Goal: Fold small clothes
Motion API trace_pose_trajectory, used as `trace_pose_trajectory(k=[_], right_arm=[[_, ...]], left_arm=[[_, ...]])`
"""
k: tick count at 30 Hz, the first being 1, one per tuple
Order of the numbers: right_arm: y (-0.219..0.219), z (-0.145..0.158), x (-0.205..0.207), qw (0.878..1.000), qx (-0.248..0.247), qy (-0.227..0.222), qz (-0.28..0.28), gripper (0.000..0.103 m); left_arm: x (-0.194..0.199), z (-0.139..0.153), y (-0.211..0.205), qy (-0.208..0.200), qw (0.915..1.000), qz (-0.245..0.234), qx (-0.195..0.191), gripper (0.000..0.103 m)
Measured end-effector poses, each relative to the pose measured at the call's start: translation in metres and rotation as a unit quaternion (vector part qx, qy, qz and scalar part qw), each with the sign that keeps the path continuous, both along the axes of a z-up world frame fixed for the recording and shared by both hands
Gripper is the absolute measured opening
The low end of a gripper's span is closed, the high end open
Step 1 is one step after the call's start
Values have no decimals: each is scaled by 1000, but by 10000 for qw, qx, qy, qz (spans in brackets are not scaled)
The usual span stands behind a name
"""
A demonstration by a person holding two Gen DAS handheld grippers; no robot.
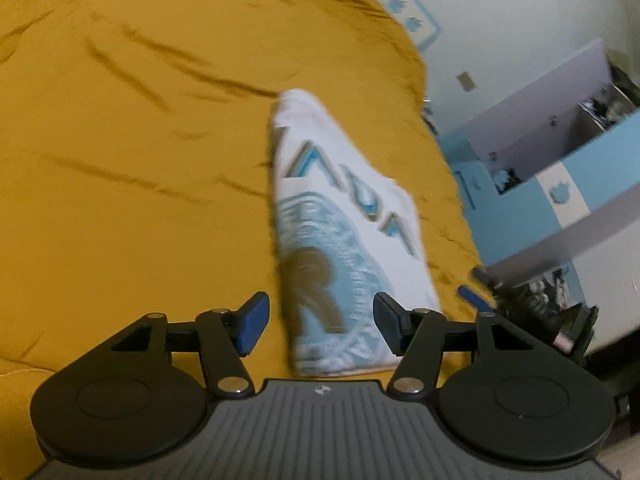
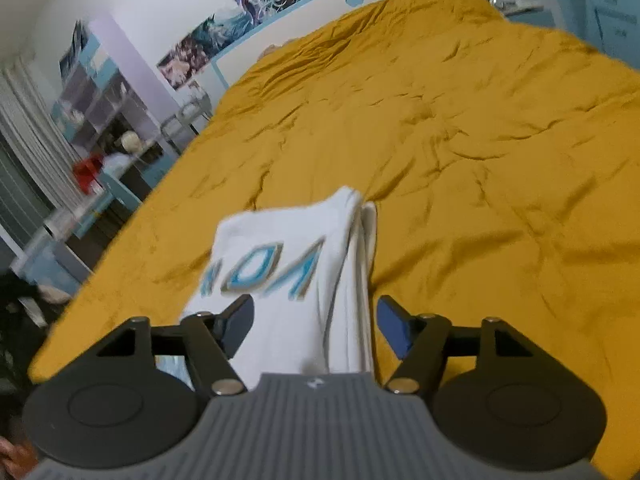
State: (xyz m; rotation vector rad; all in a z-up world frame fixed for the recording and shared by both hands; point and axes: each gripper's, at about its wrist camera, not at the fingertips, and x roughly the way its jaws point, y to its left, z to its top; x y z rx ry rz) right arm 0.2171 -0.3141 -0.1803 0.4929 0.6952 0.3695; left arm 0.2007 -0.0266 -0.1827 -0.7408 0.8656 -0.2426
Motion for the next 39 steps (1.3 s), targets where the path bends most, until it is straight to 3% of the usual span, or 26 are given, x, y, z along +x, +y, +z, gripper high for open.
trace_pose_trajectory(k=[5,7,9,12,16,19,21,22,24,25,26,27,28,29,30,32,36,39], right_arm=[[-14,-17,57,9967,646,483,55,72],[-12,-19,67,9973,419,522,-293,70],[-7,-15,66,9985,375,194,-361,70],[2,-16,69,9984,555,130,-41,73],[14,-24,87,9997,85,221,-103,73],[16,-26,100,9996,114,152,-189,73],[16,-27,113,9995,34,126,-277,73],[20,-29,119,9996,-15,133,-257,72],[25,-34,130,9993,-96,264,-239,52],[27,-37,136,9989,-119,401,-201,20],[32,-38,142,9985,-217,460,-217,7],[34,-36,143,9985,-306,391,-214,7],[36,-31,141,9990,-370,199,-170,6],[37,-25,138,9991,-410,-7,-143,5],[38,-21,137,9989,-419,-148,-163,4],[34,-25,143,9992,-307,-102,-239,4],[31,-60,158,9978,-399,447,-296,7],[16,-67,157,9977,181,527,-397,19]], left_arm=[[15,-21,-8,361,9990,-215,-141,69],[19,-21,-11,387,9991,-192,38,69],[21,-18,-12,214,9995,-223,83,69],[31,-25,-14,377,9986,-362,-107,69],[35,-44,-20,647,9960,-432,-441,69],[39,-54,-28,667,9934,-578,-731,80],[41,-55,-35,680,9932,-664,-673,82],[42,-55,-37,663,9933,-705,-626,82],[42,-55,-41,645,9931,-736,-646,82],[42,-55,-41,613,9926,-742,-738,77],[40,-55,-40,584,9920,-720,-857,68],[37,-54,-39,545,9917,-660,-962,51],[35,-53,-38,458,9916,-647,-1024,44],[31,-51,-36,343,9921,-633,-1032,26],[26,-51,-34,264,9925,-576,-1046,21],[16,-56,-31,267,9915,-476,-1184,19],[12,-70,-36,398,9929,-531,-986,18],[12,-71,-32,443,9910,-596,-1115,18]])
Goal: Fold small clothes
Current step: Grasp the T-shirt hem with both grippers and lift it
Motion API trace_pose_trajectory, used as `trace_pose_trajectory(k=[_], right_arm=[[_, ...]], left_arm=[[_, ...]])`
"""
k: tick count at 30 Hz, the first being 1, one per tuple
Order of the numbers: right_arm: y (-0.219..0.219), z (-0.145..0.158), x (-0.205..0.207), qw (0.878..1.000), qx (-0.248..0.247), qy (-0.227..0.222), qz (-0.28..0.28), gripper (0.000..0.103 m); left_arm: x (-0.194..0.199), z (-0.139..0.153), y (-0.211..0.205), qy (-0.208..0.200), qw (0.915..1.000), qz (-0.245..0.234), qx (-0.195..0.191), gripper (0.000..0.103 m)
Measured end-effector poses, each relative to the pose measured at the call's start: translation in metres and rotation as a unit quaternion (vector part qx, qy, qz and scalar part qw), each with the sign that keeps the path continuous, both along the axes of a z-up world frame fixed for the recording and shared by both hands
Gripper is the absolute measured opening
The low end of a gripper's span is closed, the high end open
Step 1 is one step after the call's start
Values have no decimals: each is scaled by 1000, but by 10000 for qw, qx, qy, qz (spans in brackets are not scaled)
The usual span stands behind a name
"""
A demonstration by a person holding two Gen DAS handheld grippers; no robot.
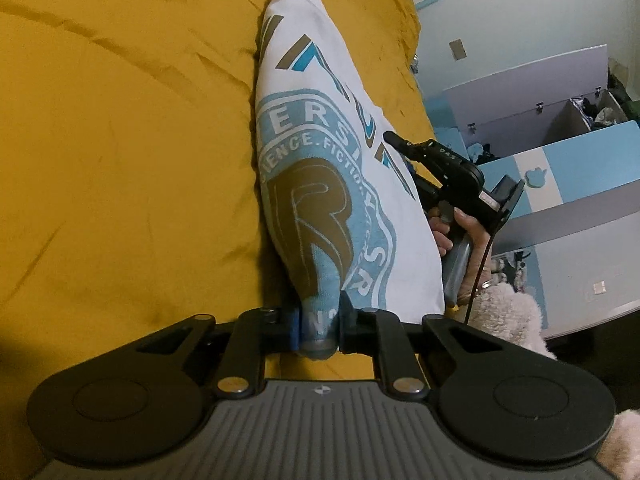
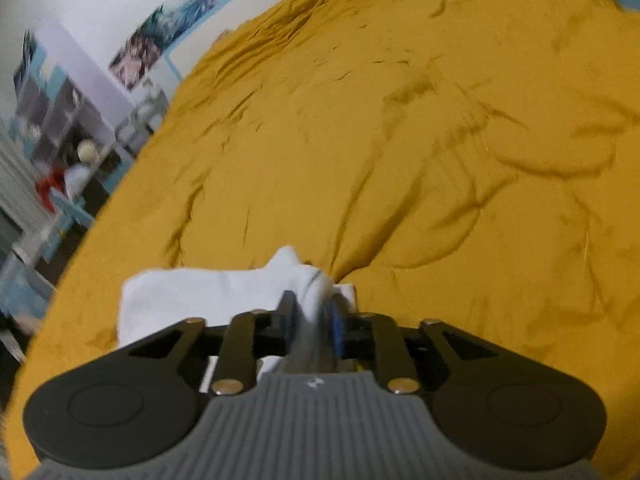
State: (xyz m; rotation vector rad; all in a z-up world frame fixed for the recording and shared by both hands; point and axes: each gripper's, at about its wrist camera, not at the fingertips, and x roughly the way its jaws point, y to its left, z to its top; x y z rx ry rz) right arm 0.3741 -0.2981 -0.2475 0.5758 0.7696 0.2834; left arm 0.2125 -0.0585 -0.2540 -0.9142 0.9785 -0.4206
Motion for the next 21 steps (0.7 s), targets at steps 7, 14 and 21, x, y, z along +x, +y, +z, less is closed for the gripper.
trace_pose_trajectory(k=[7,14,21], right_arm=[[-20,16,-4,9978,425,227,448,64],[-13,5,12,9927,411,689,900,74],[9,-10,32,9835,1184,664,1195,83]], left_arm=[[10,13,22,-64,9999,-111,-7,34],[32,-6,16,250,9983,-107,-507,44],[62,-22,4,434,9945,-385,-868,55]])
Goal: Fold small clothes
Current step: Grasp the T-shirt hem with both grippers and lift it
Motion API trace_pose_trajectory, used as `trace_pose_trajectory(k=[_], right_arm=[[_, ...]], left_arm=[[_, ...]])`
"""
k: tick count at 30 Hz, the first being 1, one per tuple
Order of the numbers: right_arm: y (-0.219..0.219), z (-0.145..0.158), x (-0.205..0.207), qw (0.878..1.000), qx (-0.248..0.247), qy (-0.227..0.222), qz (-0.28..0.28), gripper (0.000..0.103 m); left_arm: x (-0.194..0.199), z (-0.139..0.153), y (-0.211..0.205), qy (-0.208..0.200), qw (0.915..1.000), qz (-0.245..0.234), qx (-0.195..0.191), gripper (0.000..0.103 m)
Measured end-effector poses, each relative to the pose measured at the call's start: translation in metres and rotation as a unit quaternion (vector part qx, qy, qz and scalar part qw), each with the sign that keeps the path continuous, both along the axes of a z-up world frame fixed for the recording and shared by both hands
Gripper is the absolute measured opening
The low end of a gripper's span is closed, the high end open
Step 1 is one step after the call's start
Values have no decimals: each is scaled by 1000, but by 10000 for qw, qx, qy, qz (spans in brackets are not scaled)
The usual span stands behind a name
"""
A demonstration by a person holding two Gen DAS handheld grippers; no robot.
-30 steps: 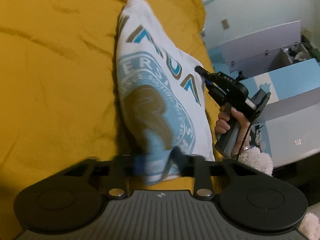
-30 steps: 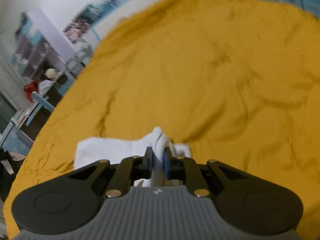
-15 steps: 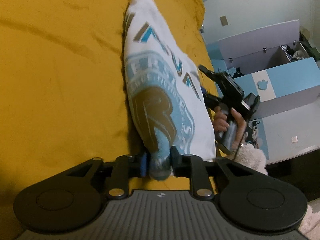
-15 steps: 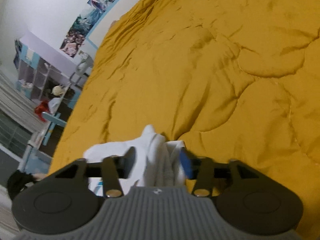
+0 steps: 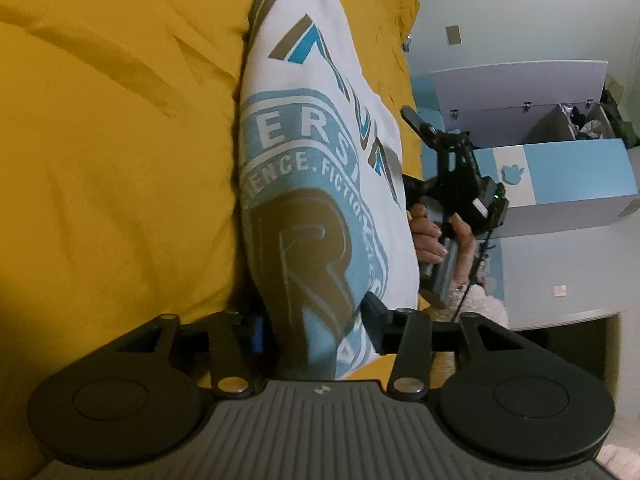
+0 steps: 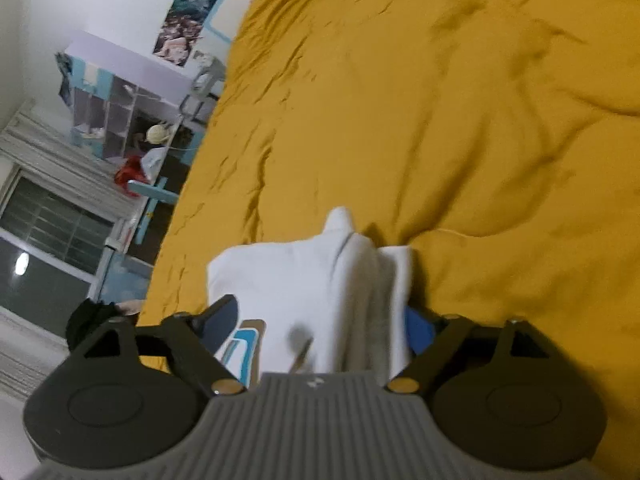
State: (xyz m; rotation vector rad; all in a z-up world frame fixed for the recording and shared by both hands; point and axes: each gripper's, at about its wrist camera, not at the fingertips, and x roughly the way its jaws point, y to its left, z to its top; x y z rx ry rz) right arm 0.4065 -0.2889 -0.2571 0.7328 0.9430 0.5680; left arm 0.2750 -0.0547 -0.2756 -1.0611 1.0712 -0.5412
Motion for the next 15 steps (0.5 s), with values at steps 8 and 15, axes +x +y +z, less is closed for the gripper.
trace_pose_trajectory(k=[8,15], right_arm=[[5,-14,5,9989,358,146,-277,81],[12,-9,1,9979,49,332,-553,54]], left_arm=[[7,-17,1,128,9990,189,-386,56],[-2,-8,-7,107,9992,339,-171,43]])
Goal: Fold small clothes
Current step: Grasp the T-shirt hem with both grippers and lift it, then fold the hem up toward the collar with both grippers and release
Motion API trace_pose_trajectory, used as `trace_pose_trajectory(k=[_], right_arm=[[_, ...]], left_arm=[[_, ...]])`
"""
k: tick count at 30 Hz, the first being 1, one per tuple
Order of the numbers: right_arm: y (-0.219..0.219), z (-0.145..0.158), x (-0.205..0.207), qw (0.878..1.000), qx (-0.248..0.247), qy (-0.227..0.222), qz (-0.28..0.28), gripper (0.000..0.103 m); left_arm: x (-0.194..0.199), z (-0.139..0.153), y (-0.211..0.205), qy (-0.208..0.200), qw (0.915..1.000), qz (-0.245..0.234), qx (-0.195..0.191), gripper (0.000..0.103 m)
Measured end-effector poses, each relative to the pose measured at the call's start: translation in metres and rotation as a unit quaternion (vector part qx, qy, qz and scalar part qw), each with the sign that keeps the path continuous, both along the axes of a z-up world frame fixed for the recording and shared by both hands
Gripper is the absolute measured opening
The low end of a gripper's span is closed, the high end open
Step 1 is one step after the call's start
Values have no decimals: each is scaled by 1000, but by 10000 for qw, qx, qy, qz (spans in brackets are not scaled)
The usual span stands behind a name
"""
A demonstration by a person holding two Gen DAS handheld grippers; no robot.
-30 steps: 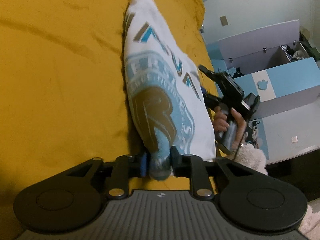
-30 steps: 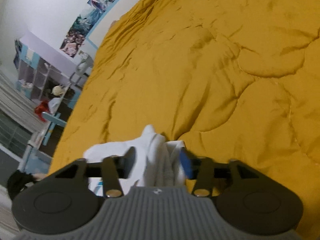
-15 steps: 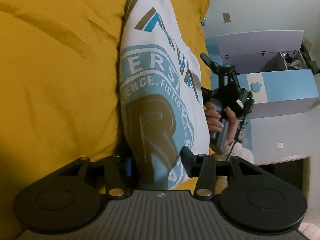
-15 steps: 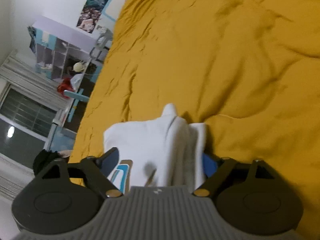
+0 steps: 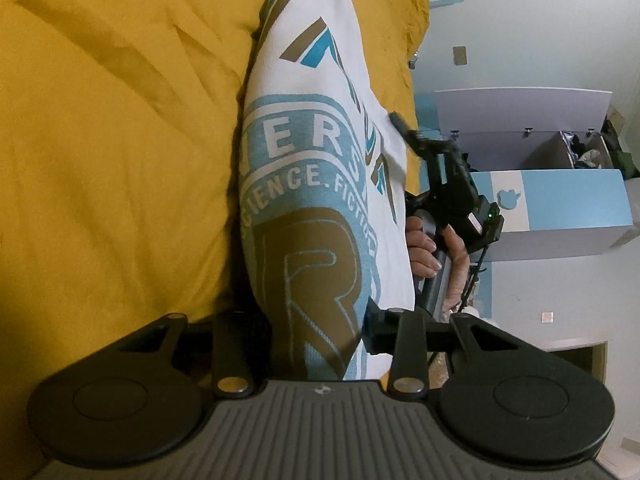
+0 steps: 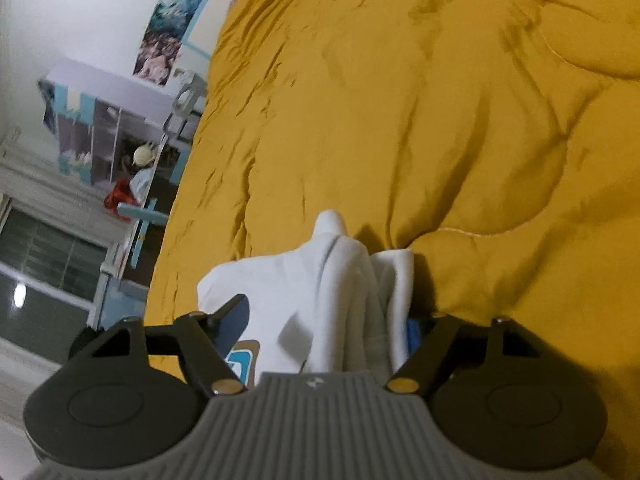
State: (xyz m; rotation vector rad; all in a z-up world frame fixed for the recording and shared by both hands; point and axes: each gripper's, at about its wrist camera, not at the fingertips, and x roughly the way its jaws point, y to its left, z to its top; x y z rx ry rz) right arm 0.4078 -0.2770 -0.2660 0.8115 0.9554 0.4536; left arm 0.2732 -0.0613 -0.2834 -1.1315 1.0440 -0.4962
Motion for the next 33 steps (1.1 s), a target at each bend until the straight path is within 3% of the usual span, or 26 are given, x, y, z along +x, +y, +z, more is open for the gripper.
trace_pose_trajectory(k=[1,2,5,6,10,17,22,28,31,33], right_arm=[[0,-1,0,9998,-156,98,-111,29],[0,-1,-1,9996,-128,149,-185,27],[6,13,-10,9991,-170,-26,-397,25],[10,21,-13,9988,-218,-152,-408,25],[29,61,-25,9976,-299,-576,-254,23],[89,135,-34,9921,-193,-1223,208,22],[166,162,-24,9864,137,-1471,725,22],[283,147,-9,9786,318,-1518,1355,22],[334,119,3,9773,215,-1398,1576,22],[357,89,11,9791,-25,-1190,1648,22]], left_arm=[[1,0,-1,18,10000,18,-10,42],[0,0,-1,39,10000,37,-34,41],[-1,6,0,18,10000,60,-74,37],[-3,10,1,-87,9992,-298,-263,36],[-12,36,17,-549,9972,-262,-437,31],[-40,78,70,-958,9936,356,-472,29],[-75,109,126,-1427,9876,650,-94,29],[-108,110,194,-1403,9826,1157,370,29],[-118,89,218,-1179,9830,1306,532,29],[-117,60,227,-946,9874,1124,581,29]])
